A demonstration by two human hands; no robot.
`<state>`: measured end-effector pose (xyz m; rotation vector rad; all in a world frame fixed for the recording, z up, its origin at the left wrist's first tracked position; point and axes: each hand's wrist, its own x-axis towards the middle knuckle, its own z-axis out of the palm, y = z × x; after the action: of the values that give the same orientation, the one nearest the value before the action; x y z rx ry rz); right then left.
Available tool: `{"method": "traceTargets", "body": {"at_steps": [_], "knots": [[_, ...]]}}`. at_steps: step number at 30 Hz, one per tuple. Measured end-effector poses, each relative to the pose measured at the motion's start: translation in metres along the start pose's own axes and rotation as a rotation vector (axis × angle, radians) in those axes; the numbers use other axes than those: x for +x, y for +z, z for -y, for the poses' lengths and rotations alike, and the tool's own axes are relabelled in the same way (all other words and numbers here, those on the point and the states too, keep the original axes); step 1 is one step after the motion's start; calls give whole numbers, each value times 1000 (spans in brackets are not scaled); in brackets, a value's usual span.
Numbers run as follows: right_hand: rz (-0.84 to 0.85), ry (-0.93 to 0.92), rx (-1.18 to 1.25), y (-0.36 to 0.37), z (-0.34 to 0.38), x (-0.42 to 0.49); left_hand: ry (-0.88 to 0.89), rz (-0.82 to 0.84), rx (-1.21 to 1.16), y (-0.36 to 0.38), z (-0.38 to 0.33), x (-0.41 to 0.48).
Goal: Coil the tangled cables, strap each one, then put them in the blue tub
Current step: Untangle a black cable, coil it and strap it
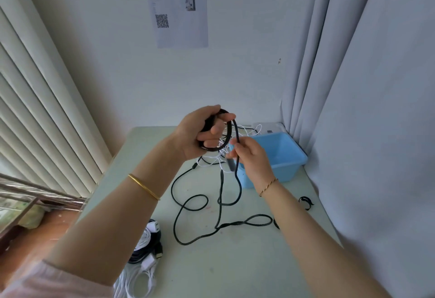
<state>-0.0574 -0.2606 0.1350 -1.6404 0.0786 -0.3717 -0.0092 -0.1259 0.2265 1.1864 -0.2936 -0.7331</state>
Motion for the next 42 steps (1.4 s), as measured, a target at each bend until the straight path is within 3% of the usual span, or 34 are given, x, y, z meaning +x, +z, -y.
{"method": "traceTargets", "body": {"at_steps": [3, 6, 9, 13, 18, 22, 25, 27, 30, 33, 36, 38, 42], "knots": [[65, 88, 102, 3, -5, -9, 6, 90, -212, -4, 5, 2], [275, 236, 180, 3, -3, -17, 84, 62, -379, -7, 9, 5], [449, 328, 72, 0, 3, -24, 217, -4, -359, -10, 10, 14], [609, 315, -121, -5, 15, -34, 357, -157, -301, -16, 13, 27], [667, 310, -155, -8, 38, -35, 457, -313, 246, -9, 28, 22], [456, 226, -401, -24, 56, -26, 393, -390, 906, -15, 30, 24], [240, 86, -527, -38, 63, -16, 215, -261, 1266, -17, 29, 22], [95, -54, -657, -45, 61, -7, 91, -136, 1346, -14, 29, 18], [-96, -208, -798, -56, 60, 4, -30, 59, 1149, -3, 26, 4], [-97, -307, -815, -64, 57, 13, -80, 219, 919, 5, 21, -9], [7, -167, -561, -61, 42, 18, -69, 340, 730, 5, 16, -13], [78, -31, -374, -57, 32, 16, -66, 400, 481, 4, 12, -11], [309, 177, 13, -46, 18, -1, -86, 355, -42, 0, 9, -1]]}}
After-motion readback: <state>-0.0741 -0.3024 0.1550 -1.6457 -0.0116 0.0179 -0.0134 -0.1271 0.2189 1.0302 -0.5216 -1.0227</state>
